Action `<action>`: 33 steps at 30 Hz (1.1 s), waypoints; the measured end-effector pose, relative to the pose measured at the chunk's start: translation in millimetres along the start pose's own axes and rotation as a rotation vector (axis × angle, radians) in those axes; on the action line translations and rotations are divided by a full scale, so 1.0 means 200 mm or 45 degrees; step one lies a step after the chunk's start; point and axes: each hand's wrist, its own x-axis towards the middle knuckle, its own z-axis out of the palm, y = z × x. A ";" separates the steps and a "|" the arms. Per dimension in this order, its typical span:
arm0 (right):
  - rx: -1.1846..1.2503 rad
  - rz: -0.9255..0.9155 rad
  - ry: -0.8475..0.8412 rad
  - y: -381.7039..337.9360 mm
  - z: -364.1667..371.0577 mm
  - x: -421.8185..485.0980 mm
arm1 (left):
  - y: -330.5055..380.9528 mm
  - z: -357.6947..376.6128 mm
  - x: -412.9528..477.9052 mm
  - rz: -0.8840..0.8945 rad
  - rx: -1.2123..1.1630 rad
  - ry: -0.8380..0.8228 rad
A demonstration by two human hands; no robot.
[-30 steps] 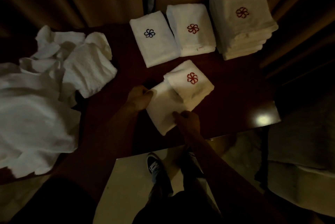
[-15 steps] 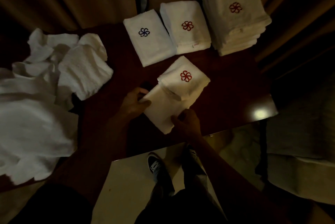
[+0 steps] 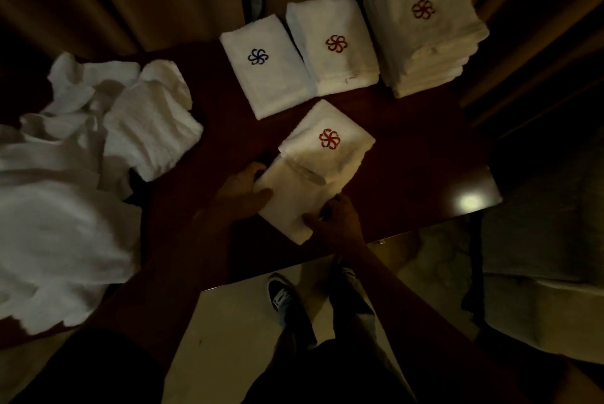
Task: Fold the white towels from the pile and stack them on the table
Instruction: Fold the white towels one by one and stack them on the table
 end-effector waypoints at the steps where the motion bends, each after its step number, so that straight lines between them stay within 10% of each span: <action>1: 0.008 0.009 0.058 0.01 -0.01 0.01 | 0.03 -0.01 0.00 -0.010 0.012 0.018; 7: -0.206 -0.054 0.480 -0.03 -0.11 0.03 | 0.21 -0.03 0.09 0.078 -0.121 0.239; 33: -0.148 -0.824 0.772 -0.15 -0.29 0.01 | 0.45 -0.25 0.09 -0.159 -0.752 0.196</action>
